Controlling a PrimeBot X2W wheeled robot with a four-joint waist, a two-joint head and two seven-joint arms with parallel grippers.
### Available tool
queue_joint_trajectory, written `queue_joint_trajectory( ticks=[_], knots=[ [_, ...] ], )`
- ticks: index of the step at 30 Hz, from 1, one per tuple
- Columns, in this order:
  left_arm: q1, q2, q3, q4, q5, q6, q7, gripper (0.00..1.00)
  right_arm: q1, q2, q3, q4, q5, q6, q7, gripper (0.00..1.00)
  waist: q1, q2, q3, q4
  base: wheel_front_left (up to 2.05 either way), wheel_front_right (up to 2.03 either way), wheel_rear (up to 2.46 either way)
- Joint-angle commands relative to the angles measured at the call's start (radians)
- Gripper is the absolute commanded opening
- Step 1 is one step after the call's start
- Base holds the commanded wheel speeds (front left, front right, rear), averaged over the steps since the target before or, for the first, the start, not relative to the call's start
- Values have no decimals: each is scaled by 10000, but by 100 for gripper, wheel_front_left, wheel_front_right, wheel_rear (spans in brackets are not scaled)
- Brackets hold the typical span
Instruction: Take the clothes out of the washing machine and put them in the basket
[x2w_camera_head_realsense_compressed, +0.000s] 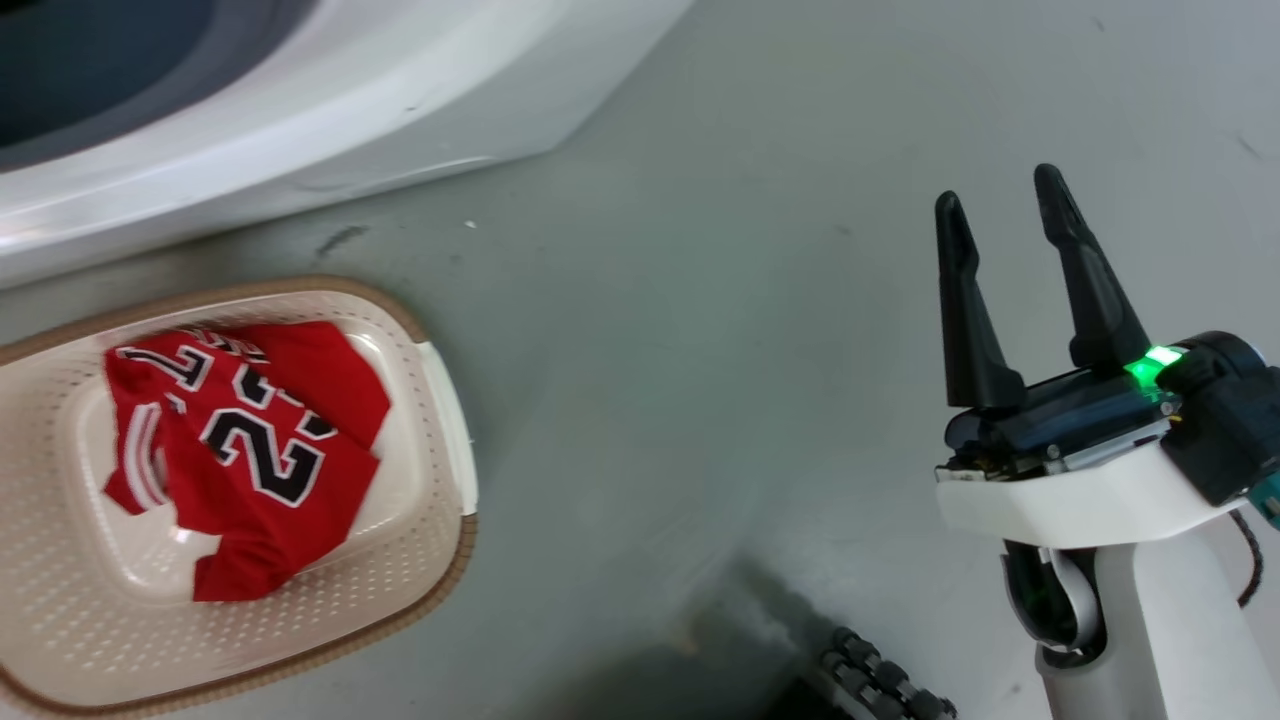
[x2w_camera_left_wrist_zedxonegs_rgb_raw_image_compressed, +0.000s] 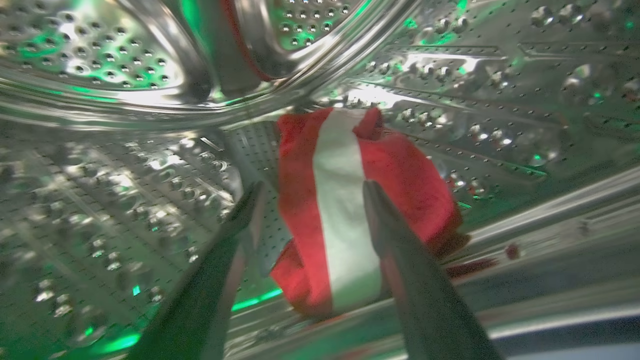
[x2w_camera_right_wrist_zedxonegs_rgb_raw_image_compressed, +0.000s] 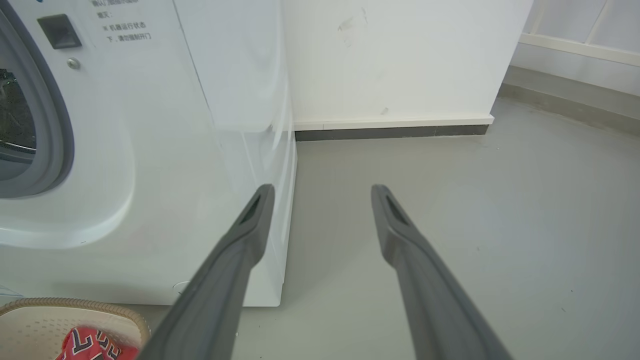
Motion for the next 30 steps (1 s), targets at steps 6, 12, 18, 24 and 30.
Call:
queue_joint_trajectory(
  ticks=[6, 12, 18, 24, 30],
  knots=[
    [-1928, 114, -217, 961, 83, 314, 1635, 100, -130, 24, 616, -158, 405, -10, -22, 100, -1, 0, 818, -1073, 0, 0, 0],
    [-2894, 86, -774, 1808, 642, 464, 2385, 100, 190, 24, 904, -314, 302, -10, -20, 100, -1, 0, 1045, -1355, 0, 0, 0],
    [-3150, -74, -1283, 2766, 938, 351, 2699, 100, 493, 25, 798, -448, 459, -10, -20, 100, -1, 0, 1127, -1371, 0, 0, 0],
    [-3285, -128, -1672, 3517, 1080, 208, 2803, 100, 790, 24, 989, -644, 478, -10, -20, 100, -1, 0, 1174, -1387, 0, 0, 0],
    [-3334, -222, -1951, 4183, 980, 65, 2728, 100, 913, 24, 993, -737, 490, -10, -20, 100, -1, 0, 1252, -1372, 0, 0, 0]
  ],
)
